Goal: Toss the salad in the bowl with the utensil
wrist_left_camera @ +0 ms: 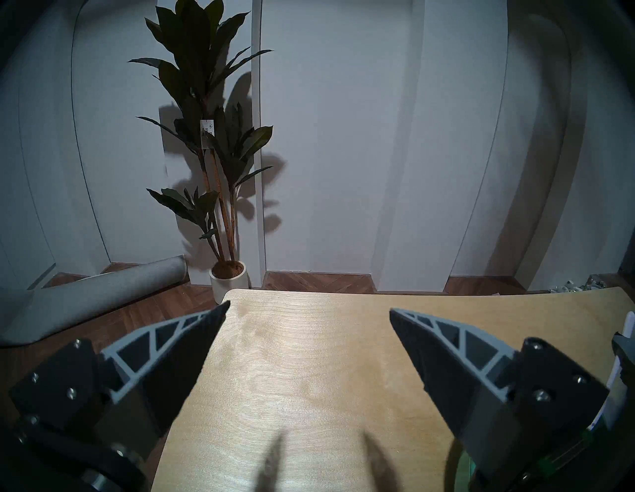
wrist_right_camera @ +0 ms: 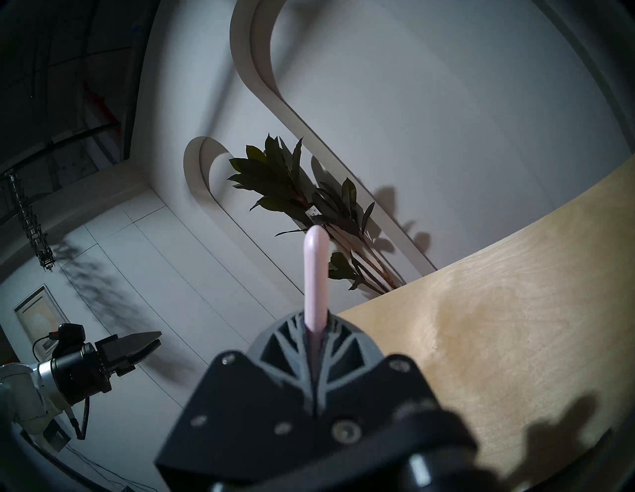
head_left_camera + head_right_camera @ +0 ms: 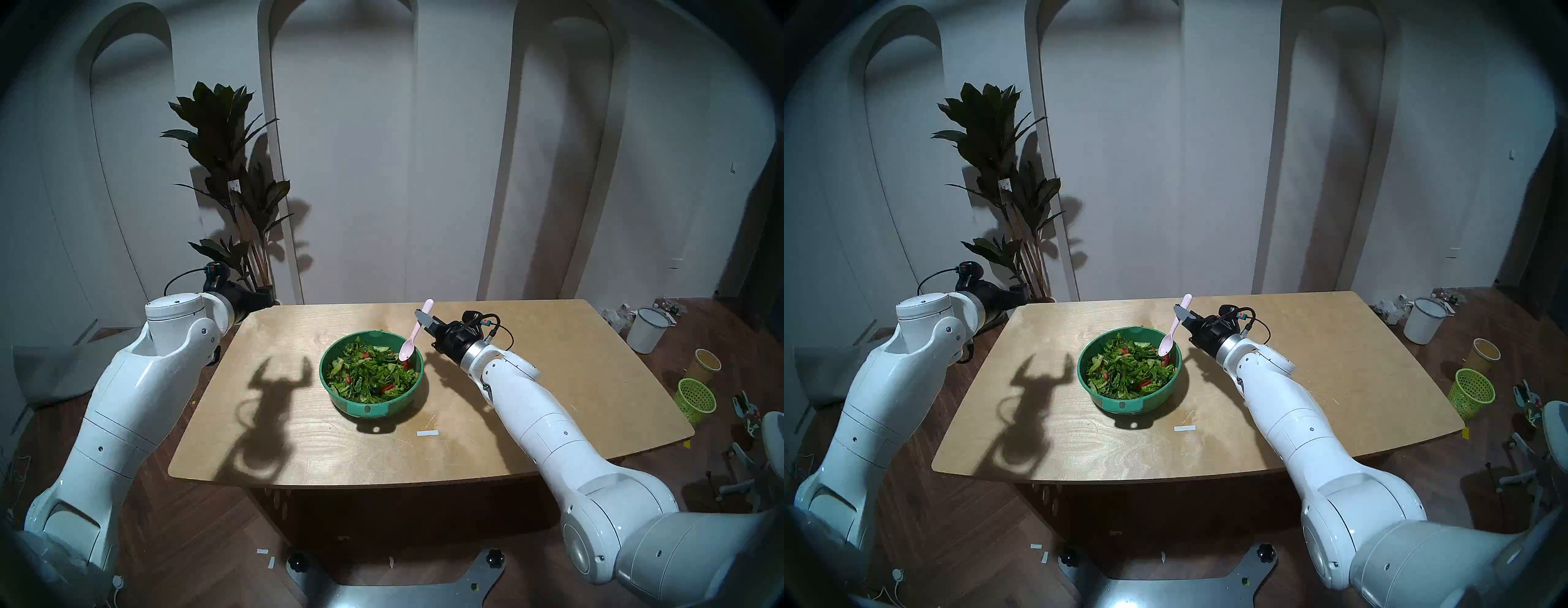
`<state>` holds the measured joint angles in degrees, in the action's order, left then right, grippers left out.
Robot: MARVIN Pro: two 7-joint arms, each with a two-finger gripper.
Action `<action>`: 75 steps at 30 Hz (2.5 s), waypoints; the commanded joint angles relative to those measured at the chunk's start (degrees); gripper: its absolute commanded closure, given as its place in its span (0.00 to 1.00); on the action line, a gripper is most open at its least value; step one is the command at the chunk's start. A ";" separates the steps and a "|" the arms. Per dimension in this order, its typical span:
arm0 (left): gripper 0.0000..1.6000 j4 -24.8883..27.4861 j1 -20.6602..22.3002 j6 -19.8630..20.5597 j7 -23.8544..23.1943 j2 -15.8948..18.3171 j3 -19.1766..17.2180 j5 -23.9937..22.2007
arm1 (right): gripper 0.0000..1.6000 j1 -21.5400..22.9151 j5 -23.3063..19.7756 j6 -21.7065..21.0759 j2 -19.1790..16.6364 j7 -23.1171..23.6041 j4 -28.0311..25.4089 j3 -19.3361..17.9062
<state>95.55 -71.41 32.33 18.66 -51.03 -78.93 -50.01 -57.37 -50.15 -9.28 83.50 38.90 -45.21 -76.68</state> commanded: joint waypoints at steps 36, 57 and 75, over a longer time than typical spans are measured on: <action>0.00 0.63 1.00 -0.63 0.00 -0.05 -0.75 0.25 | 1.00 11.42 3.29 13.68 4.21 11.90 19.60 1.94; 0.00 0.63 0.99 -0.64 -0.02 -0.08 -0.78 0.29 | 1.00 13.78 4.36 18.98 5.34 14.19 25.50 2.61; 0.00 0.65 0.98 -0.65 0.03 -0.10 -0.79 0.29 | 1.00 15.19 4.79 21.36 5.52 15.29 29.13 2.78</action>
<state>95.50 -71.52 32.17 18.54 -51.04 -79.01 -49.67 -43.96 -45.45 11.00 88.48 53.57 -16.55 -73.95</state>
